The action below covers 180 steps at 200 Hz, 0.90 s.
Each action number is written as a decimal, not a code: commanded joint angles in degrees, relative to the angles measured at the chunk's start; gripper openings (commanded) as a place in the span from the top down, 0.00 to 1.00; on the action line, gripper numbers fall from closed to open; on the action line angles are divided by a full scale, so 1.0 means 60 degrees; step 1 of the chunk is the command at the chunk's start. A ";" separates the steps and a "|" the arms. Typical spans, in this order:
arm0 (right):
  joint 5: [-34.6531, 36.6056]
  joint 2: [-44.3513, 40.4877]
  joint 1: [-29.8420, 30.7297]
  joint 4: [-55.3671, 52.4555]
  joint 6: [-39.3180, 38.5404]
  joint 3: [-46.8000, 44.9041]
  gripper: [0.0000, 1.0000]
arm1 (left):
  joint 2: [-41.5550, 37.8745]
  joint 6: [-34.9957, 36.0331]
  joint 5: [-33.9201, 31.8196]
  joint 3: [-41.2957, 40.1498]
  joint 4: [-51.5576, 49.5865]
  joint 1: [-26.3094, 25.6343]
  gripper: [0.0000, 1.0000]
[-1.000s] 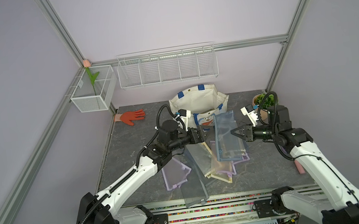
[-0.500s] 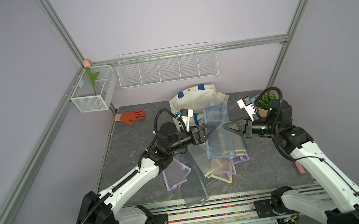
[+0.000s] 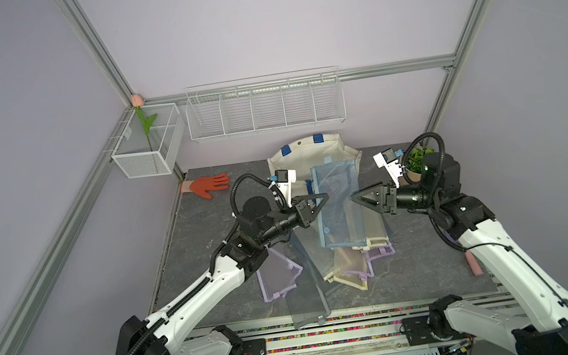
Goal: Put the pencil pouch into the canvas bag
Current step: Pick up the pencil pouch, then place the pencil pouch in the canvas bag.
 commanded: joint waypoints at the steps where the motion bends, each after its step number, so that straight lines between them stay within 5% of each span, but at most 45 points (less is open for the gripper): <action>1: 0.1193 0.0111 0.0050 -0.1567 -0.0791 0.0451 0.25 | -0.0225 0.2448 -0.1597 0.1817 -0.2906 0.0074 1.00; 27: 0.2478 0.0283 0.0028 -0.2730 -0.1317 0.0767 0.00 | 0.0794 0.5119 -0.3735 0.4455 -0.5668 0.0074 1.00; 95: 0.3461 0.0490 -0.0038 -0.3979 -0.1493 0.0994 0.11 | 0.5913 1.0932 -0.8298 1.1317 -0.8087 -0.0175 1.00; 125: 0.3546 0.0288 -0.0105 -0.4045 -0.1485 0.0840 0.12 | 0.7035 1.2576 -0.9569 1.1662 -0.6984 -0.0321 1.00; 180: 0.3468 0.0372 -0.0185 -0.3973 -0.1439 0.0755 0.12 | 0.8042 1.3477 -0.9505 1.1173 -0.6172 -0.0322 1.00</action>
